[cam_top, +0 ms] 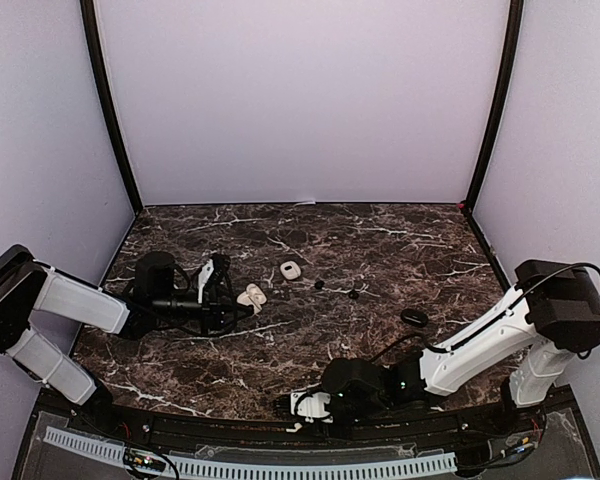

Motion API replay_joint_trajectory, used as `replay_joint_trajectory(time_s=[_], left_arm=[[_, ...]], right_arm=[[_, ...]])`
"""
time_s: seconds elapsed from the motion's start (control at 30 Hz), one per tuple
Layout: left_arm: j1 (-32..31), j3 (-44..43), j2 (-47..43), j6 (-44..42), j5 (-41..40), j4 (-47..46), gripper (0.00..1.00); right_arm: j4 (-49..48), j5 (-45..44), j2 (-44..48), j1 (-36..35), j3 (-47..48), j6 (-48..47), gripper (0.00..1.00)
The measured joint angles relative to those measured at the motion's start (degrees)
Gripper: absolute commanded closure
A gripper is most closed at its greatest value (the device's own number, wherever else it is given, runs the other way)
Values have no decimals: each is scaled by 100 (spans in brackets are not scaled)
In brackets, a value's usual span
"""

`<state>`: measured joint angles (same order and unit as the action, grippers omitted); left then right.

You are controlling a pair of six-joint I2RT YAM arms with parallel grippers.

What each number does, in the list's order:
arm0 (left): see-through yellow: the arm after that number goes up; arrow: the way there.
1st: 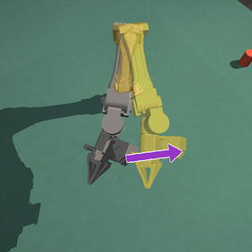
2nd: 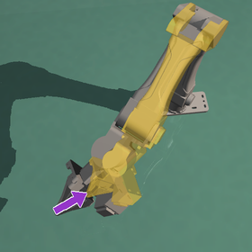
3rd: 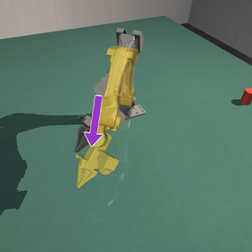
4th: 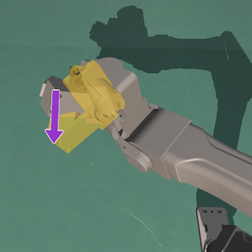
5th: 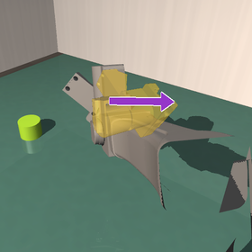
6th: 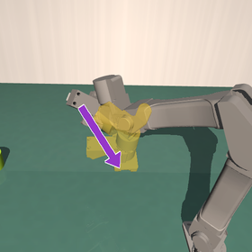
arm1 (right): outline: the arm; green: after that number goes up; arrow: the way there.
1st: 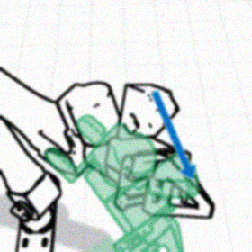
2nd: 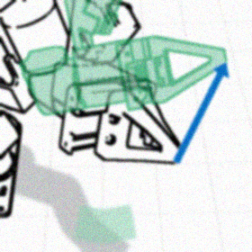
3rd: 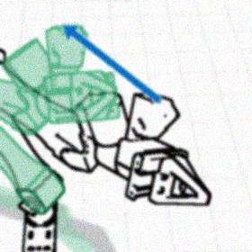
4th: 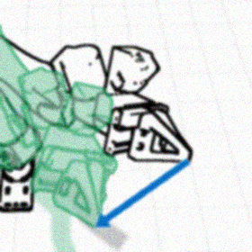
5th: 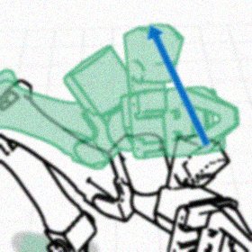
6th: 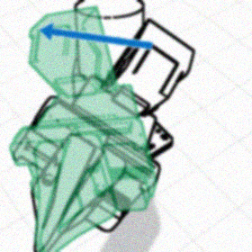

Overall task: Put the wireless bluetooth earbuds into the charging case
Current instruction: Pick up the left earbud from the corner of the board.

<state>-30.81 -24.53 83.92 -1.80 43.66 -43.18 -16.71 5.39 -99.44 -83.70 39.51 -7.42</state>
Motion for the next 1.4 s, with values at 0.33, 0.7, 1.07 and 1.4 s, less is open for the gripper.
replay_joint_trajectory(time_s=[0.33, 0.7, 1.07, 1.4], left_arm=[[0, 0, 2, 0, 4, 0, 94], [0, -2, 46, -2, 48, 2, 94], [-70, 31, 46, -160, 525, -249, 94], [-656, 295, 162, -859, 1005, -717, 97]], right_arm=[[7, 109, -55, 0, 55, -72, 85], [48, -7, 109, -2, -44, -66, 90], [50, -227, 658, 133, -210, 26, 92], [66, -212, 1379, 514, -455, 192, 92]])
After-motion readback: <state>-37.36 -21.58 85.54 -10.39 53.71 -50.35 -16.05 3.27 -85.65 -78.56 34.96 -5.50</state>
